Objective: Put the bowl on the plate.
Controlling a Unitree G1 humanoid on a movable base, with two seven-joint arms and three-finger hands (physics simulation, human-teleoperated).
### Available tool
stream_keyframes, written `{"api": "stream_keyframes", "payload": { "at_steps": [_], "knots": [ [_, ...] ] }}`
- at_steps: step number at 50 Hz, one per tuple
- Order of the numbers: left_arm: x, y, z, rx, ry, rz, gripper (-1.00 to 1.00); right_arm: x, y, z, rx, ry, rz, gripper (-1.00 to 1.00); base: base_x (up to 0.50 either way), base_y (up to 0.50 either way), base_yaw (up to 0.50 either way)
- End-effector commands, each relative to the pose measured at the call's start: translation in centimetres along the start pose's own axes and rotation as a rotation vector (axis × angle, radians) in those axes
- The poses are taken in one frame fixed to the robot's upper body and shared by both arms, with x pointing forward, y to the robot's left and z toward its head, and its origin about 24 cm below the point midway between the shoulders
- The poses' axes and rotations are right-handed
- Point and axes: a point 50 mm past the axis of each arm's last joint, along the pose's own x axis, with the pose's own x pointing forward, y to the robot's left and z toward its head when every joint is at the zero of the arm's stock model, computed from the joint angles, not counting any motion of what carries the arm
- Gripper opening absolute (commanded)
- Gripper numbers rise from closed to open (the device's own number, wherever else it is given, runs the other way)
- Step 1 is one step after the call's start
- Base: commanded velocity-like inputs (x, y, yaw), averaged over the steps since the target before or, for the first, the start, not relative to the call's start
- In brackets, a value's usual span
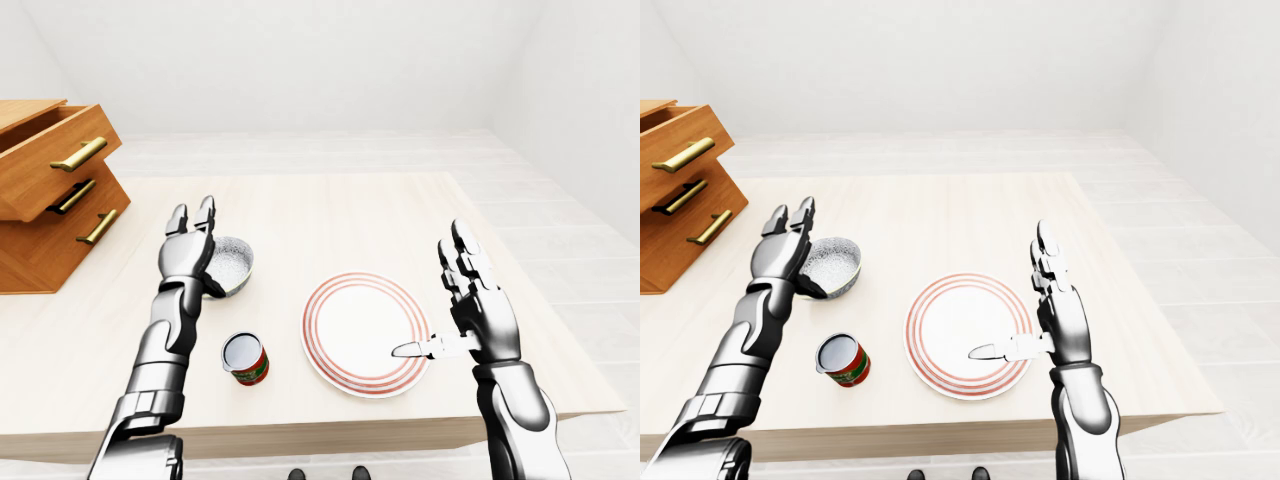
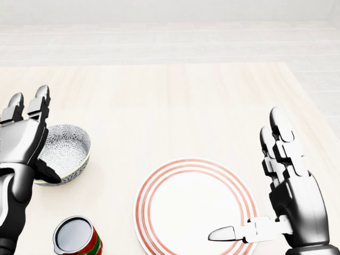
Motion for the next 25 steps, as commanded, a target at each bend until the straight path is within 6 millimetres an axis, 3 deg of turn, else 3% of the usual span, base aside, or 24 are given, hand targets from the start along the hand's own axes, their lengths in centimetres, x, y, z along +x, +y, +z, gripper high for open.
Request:
{"api": "stream_keyframes", "payload": {
  "at_steps": [1,25],
  "knots": [
    [0.7,-0.9,-0.2,0.043,0.007,0.011,1.00,-0.1,0.0,0.1,-0.003,-0.004,0.000,1.00,0.00,0.00,0.00],
    [-0.5,-2.2,-0.4,0.068,-0.010,-0.006,1.00,-0.1,0.1,-0.1,-0.003,0.005,0.003,1.00,0.00,0.00,0.00]
  ]
}}
